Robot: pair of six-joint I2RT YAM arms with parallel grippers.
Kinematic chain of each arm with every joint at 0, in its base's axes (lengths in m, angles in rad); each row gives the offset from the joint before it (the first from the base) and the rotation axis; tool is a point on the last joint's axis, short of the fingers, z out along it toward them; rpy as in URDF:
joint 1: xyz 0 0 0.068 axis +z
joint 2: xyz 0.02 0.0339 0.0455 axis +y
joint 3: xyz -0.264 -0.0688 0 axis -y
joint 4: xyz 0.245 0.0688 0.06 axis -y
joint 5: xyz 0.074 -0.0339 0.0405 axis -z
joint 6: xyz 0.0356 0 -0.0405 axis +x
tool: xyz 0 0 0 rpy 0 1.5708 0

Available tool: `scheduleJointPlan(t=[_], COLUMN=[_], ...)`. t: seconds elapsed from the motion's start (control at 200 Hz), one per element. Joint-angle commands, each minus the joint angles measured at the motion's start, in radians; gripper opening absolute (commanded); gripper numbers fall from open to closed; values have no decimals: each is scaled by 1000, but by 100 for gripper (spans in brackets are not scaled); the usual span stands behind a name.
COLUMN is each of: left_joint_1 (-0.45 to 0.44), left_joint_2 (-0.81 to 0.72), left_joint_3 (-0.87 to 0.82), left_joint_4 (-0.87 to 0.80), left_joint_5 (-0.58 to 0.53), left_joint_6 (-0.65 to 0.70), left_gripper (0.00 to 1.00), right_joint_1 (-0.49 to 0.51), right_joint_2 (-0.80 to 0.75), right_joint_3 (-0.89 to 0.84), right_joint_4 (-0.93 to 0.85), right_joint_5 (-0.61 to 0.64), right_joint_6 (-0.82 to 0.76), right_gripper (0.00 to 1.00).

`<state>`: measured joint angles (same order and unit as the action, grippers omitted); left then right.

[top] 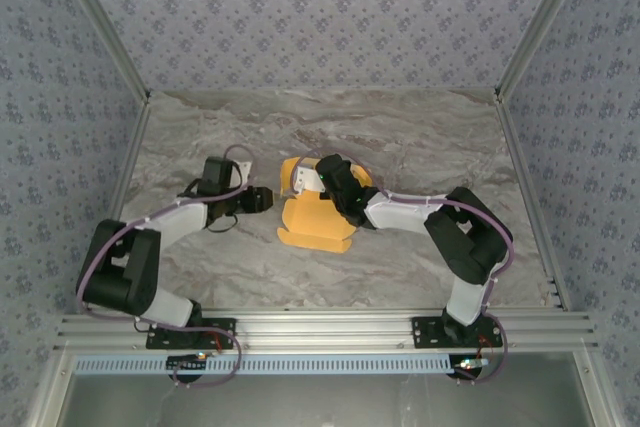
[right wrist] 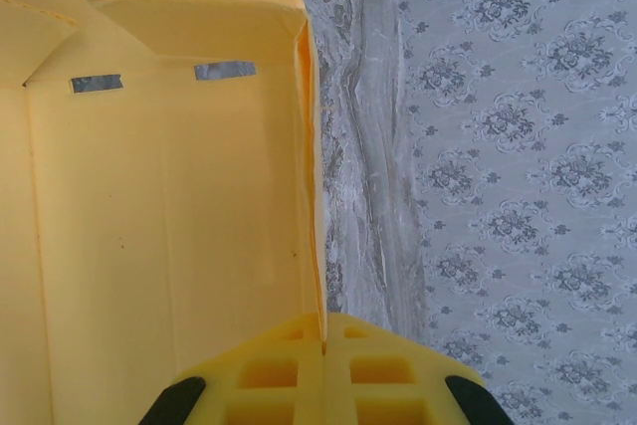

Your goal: Fold the paper box

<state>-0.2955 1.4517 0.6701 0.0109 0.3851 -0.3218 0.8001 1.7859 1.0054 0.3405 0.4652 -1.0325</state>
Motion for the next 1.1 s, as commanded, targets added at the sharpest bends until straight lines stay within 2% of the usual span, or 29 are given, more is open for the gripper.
scheduleJointPlan(t=[0.0, 0.265, 0.57, 0.8, 1.094], left_joint_1=[-42, -112, -120, -118, -102], left_joint_2=[-15, 106, 229, 196, 66], left_joint_3=[-39, -45, -56, -121, -165], left_joint_4=[115, 230, 374, 550, 651], left_joint_5=[102, 109, 129, 179, 318], left_joint_6=[-68, -73, -120, -212, -359], left_gripper=[51, 48, 22, 12, 5], right_joint_1=[-4, -14, -28, -49, -81], right_joint_2=[6, -48, -80, -151, -322], right_joint_3=[26, 30, 17, -7, -69], right_joint_4=[-9, -50, -67, -78, -92], right_joint_5=[19, -9, -16, -59, -134], right_joint_6=[5, 71, 111, 185, 279], right_gripper=[0, 0, 0, 0, 0])
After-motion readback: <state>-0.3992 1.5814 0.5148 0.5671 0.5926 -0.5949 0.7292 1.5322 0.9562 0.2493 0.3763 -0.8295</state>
